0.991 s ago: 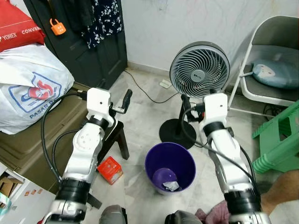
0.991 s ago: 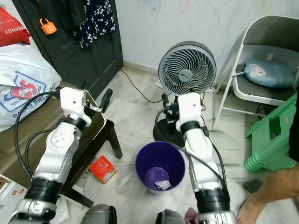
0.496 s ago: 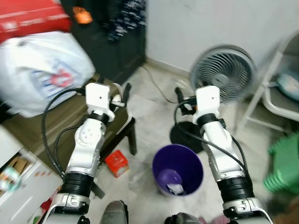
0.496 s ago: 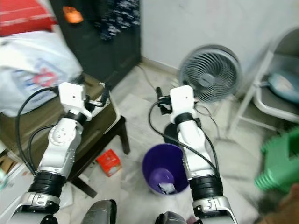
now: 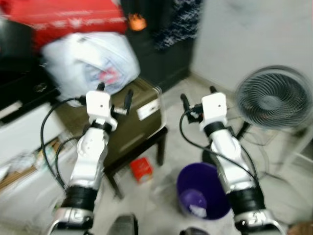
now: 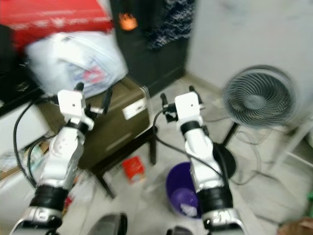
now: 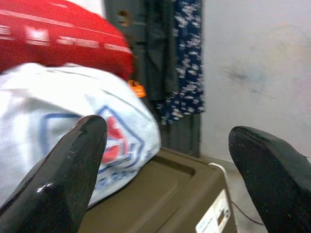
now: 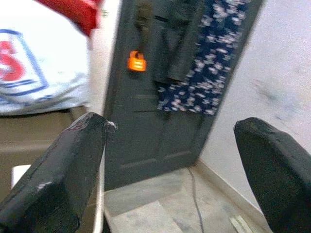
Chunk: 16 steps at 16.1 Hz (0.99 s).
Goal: Clean up the room
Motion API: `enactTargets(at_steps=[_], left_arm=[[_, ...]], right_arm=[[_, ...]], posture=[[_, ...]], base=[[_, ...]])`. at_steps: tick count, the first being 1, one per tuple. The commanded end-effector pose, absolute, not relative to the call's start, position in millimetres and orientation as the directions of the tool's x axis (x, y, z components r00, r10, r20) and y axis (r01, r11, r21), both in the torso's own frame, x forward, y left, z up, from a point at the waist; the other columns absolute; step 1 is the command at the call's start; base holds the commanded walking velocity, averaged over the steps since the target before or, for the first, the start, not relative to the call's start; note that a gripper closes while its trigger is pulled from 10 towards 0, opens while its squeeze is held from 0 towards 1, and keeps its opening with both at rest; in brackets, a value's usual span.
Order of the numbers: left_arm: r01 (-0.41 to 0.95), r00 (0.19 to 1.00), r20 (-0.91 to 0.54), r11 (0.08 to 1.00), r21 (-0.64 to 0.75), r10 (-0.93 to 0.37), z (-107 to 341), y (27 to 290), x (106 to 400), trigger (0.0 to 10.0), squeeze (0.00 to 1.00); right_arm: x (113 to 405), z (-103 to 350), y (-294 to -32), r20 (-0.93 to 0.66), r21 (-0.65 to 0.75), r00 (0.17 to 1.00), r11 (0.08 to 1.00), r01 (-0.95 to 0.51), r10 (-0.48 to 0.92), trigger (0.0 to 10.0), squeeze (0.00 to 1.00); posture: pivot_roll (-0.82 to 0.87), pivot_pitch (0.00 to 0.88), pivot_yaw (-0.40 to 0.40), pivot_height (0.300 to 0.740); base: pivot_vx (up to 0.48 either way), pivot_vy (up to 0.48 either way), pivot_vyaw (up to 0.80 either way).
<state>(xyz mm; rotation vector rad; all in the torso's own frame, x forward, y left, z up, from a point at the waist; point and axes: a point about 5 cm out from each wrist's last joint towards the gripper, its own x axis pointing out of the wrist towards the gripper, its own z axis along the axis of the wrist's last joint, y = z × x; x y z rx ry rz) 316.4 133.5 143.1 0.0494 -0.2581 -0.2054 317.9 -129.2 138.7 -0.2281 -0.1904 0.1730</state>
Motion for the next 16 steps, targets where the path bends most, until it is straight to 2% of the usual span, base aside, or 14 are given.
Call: enactTargets(at_steps=[1, 4, 11, 16], left_arm=[[0.153, 0.956, 0.24, 0.984, 0.095, -0.172, 140.0, 140.9, 313.2, 10.0, 0.0], [0.101, 0.97, 0.21, 0.99, 0.101, -0.121, 134.2, 145.1, 312.3, 10.0, 0.0], [0.146, 0.966, 0.197, 0.984, 0.102, -0.164, 136.7, 137.8, 319.1, 10.0, 0.0], [0.079, 0.978, 0.186, 0.994, 0.069, -0.091, 133.3, 142.8, 321.0, 10.0, 0.0]], right_arm=[[316.5, 136.0, -127.5, 0.167, -0.237, 0.966, 0.959, -0.154, 0.196, 10.0, 0.0], [316.1, 132.4, -127.6, 0.157, -0.236, 0.968, 0.959, -0.157, 0.197, 10.0, 0.0], [316.4, 134.3, -120.8, 0.167, -0.209, 0.966, 0.964, -0.163, 0.199, 10.0, 0.0], [321.6, 136.2, -119.5, 0.166, -0.22, 0.964, 0.96, -0.171, 0.21, 10.0, 0.0]], posture=[[0.02, 0.0, -0.026, 0.74], [0.02, 0.0, -0.024, 0.74], [-0.01, 0.0, -0.006, 0.74], [0.0, 0.0, -0.029, 0.74]], base=[[0.0, 0.0, 0.8], [0.0, 0.0, 0.8], [0.0, 0.0, 0.8], [0.0, 0.0, 0.8]])
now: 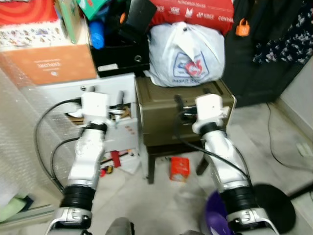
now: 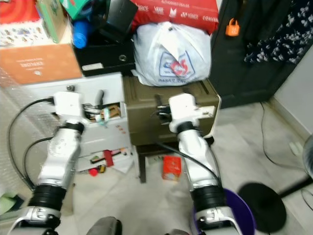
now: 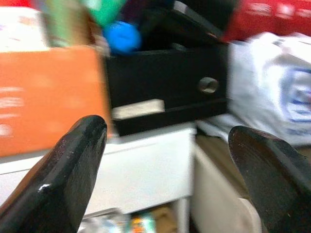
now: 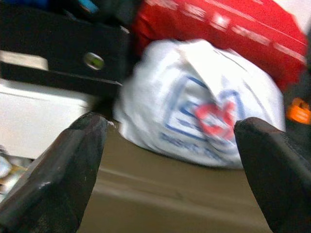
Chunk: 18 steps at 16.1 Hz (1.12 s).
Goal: Clean up the room
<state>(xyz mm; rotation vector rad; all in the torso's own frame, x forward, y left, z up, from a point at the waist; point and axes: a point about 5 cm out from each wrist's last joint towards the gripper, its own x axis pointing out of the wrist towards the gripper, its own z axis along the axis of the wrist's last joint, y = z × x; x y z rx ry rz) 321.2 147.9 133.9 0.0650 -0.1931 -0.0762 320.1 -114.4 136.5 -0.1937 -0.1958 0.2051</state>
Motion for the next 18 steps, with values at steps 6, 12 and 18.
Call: enactTargets(at_steps=[6, 12, 18], left_arm=[[0.104, 0.981, 0.16, 0.993, 0.058, -0.112, 132, 141, 325, 10.0, 0.0], [0.153, 0.969, 0.187, 0.987, 0.052, -0.16, 135, 135, 324, 10.0, 0.0], [0.179, 0.964, 0.19, 0.982, 0.054, -0.186, 135, 132, 324, 10.0, 0.0]], right_arm=[[324, 137, -122, 0.166, -0.215, 0.968, 0.965, -0.152, 0.19, 10.0, 0.0], [326, 137, -124, 0.167, -0.206, 0.971, 0.969, -0.137, 0.173, 10.0, 0.0], [327, 136, -123, 0.165, -0.21, 0.971, 0.968, -0.139, 0.175, 10.0, 0.0]], posture=[[-0.01, 0.0, -0.017, 0.74], [-0.01, 0.0, -0.02, 0.74], [-0.01, 0.0, -0.019, 0.74]], base=[[0.0, 0.0, 0.0], [0.213, 0.0, 0.0], [0.466, 0.0, 0.0]])
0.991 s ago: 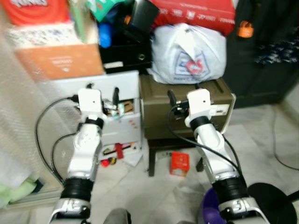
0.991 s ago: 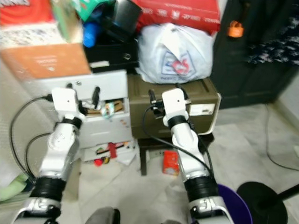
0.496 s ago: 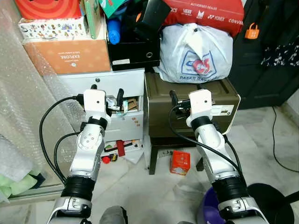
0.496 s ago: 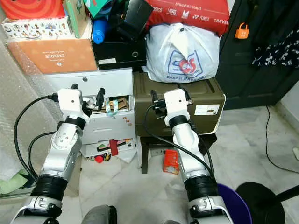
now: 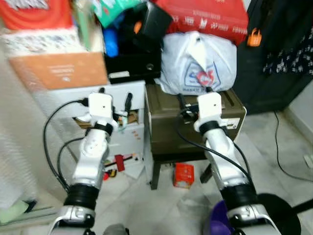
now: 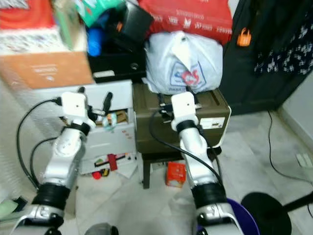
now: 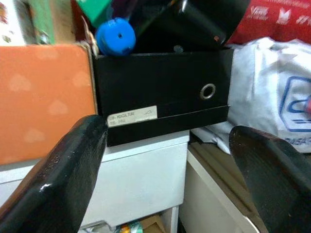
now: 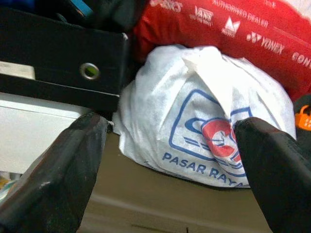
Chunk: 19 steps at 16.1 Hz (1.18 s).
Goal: Clean up the room
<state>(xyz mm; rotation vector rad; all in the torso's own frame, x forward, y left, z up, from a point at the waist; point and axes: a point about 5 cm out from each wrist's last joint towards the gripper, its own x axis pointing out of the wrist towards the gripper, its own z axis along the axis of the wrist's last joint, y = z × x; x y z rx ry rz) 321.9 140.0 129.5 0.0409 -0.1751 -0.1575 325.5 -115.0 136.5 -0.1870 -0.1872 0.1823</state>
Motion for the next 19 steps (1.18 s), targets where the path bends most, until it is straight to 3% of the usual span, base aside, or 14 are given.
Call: enactTargets(at_steps=[1, 3, 12, 19], left_arm=[[0.181, 0.964, 0.189, 0.982, 0.053, -0.188, 135, 132, 324, 10.0, 0.0], [0.19, 0.964, 0.183, 0.981, 0.046, -0.195, 133, 131, 324, 10.0, 0.0], [0.176, 0.967, 0.18, 0.984, 0.03, -0.179, 131, 132, 323, 10.0, 0.0], [0.119, 0.982, 0.135, 0.989, 0.087, -0.13, 128, 146, 316, 10.0, 0.0]], right_arm=[[327, 136, -123, 0.165, -0.21, 0.971, 0.968, -0.139, 0.175, 10.0, 0.0], [327, 136, -123, 0.163, -0.211, 0.971, 0.967, -0.14, 0.176, 10.0, 0.0], [326, 134, -123, 0.16, -0.218, 0.97, 0.965, -0.148, 0.185, 10.0, 0.0], [325, 138, -124, 0.174, -0.23, 0.967, 0.963, -0.142, 0.184, 10.0, 0.0]], posture=[[-0.01, 0.0, -0.019, 0.74], [-0.01, 0.0, -0.017, 0.74], [-0.01, 0.0, -0.022, 0.74], [-0.01, 0.0, -0.014, 0.74]], base=[[0.472, 0.0, 0.0], [0.396, 0.0, 0.0], [0.0, 0.0, 0.0], [0.0, 0.0, 0.8]])
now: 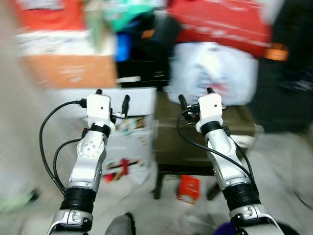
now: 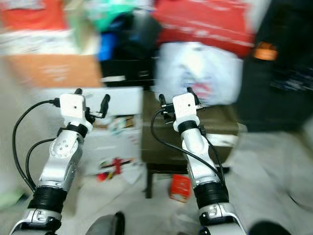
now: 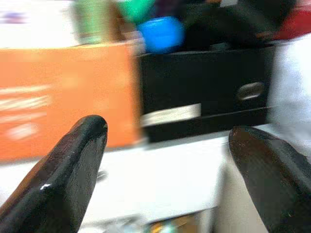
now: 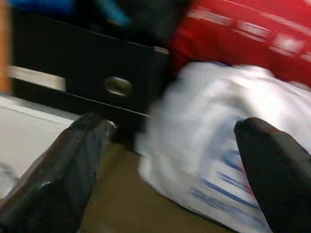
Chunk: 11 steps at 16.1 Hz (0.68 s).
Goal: Clean up the room
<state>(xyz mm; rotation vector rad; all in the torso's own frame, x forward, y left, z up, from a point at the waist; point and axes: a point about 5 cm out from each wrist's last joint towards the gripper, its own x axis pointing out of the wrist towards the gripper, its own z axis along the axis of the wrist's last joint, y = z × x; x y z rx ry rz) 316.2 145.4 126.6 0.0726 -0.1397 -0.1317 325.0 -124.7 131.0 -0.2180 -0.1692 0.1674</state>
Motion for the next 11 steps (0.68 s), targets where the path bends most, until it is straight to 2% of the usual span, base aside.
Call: enactTargets(at_steps=[1, 11], left_arm=[[0.112, 0.984, 0.128, 0.99, 0.081, -0.122, 126.4, 147.6, 316.1, 10.0, 0.0], [0.13, 0.984, 0.116, 0.989, 0.077, -0.138, 129.0, 142.6, 319.5, 10.0, 0.0]], right_arm=[[325.8, 137.3, -124.1, 0.171, -0.23, 0.967, 0.962, -0.144, 0.186, 10.0, 0.0], [328.2, 137.6, -122.9, 0.17, -0.235, 0.966, 0.96, -0.15, 0.193, 10.0, 0.0]], posture=[[-0.01, 0.0, -0.016, 0.74], [-0.01, 0.0, -0.014, 0.74]], base=[[0.0, 0.0, 0.8], [0.0, 0.0, 0.8]])
